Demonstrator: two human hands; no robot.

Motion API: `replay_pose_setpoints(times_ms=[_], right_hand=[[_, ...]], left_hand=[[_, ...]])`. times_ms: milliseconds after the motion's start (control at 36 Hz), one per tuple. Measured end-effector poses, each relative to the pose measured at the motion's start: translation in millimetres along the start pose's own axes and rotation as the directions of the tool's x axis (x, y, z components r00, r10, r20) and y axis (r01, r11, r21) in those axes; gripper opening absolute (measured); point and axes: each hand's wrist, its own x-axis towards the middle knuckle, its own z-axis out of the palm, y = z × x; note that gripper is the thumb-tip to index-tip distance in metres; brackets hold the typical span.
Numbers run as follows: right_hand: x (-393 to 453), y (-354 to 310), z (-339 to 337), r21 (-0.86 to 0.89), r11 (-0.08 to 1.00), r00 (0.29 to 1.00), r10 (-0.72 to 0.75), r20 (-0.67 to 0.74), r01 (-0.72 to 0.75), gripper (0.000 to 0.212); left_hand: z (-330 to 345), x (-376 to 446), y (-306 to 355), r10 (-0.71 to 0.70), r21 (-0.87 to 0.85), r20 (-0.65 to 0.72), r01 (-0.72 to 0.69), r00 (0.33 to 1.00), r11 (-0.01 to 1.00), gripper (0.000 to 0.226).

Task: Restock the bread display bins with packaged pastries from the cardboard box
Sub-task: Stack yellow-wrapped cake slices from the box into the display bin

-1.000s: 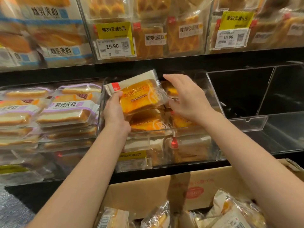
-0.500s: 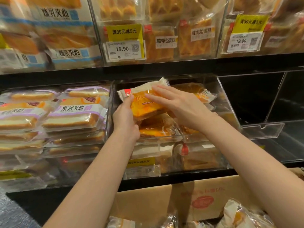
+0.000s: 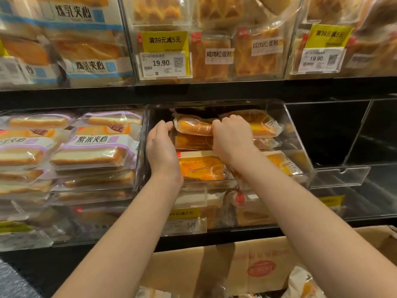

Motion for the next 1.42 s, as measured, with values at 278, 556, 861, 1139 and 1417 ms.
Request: replay_pose_setpoints(times_ms=[278, 556, 861, 1139, 1417], right_hand=[[-8.0, -5.2, -4.2, 0.201, 0.937, 0.95, -0.252, -0.183, 0.287, 0.057], [-11.9, -6.5, -1.3, 0.411, 0.893, 0.966, -0.241, 0.09, 0.184, 0.065], [-40.9, 18.7, -11.0, 0.654, 0.708, 0.942, -0.05, -0.332, 0.268, 0.025], [-121.4, 76.6, -31.9, 0.529, 0.762, 0.928, -0.313, -0.205, 0.374, 0.016], [-217.8, 139.8, -0.5, 0.311, 0.944, 0.625, -0.307, 0.718, 0.108, 0.029]], left_hand=[[-3.9, -11.5, 1.2, 0.082, 0.002, -0.047, -0.082, 0.996, 0.997, 0.026], [-1.6, -17.6, 5.7, 0.11, 0.014, -0.059, -0.11, 0.992, 0.994, 0.02], [-16.3, -48.6, 1.0, 0.45, 0.092, 0.414, -0.528, 0.791, 0.844, 0.012], [-15.4, -91.2, -27.8, -0.359, 0.081, 0.932, -0.995, 0.056, 0.056, 0.028], [6.9, -122.7, -88.9, -0.881, 0.376, 0.461, -0.923, 0.111, 0.08, 0.043]])
